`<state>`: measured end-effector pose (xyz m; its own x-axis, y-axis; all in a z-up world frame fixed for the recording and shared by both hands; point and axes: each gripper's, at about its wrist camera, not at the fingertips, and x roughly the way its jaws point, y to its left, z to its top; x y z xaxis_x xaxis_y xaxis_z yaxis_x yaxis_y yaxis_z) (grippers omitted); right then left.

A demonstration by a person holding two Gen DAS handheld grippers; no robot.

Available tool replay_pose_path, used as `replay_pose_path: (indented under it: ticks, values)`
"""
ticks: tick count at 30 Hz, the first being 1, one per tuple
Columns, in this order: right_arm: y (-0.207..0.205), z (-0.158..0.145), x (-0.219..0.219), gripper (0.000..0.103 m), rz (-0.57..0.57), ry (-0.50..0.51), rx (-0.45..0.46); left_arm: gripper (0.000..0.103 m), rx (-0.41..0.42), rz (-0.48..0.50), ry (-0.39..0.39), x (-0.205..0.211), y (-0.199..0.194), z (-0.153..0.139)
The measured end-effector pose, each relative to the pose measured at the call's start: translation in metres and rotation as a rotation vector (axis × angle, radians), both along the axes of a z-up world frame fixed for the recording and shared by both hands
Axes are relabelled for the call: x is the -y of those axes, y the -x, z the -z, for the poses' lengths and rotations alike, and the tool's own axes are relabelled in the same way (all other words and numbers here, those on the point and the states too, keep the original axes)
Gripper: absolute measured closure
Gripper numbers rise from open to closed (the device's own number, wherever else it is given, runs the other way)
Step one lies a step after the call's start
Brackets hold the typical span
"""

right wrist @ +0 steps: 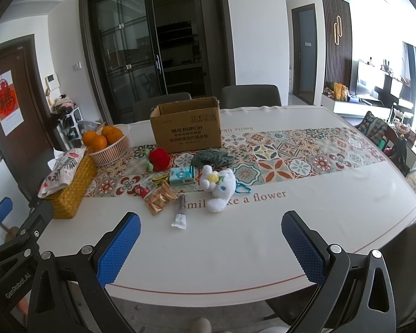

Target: Organize soft objects

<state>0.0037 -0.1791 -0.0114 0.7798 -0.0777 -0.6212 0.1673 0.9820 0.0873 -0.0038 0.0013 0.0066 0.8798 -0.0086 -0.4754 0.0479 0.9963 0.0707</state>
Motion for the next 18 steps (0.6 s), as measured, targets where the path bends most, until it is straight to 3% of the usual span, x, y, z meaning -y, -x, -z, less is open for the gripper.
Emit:
replay_pose_path:
  ticks: [11, 18]
  values:
    - [0.0, 0.002, 0.0, 0.0, 0.001, -0.005, -0.003, 0.0, -0.009, 0.006, -0.005, 0.0, -0.002, 0.002]
    - [-0.006, 0.023, 0.01, 0.0, 0.003, -0.041, -0.046, 0.0, -0.066, 0.02, -0.025, 0.007, -0.016, 0.018]
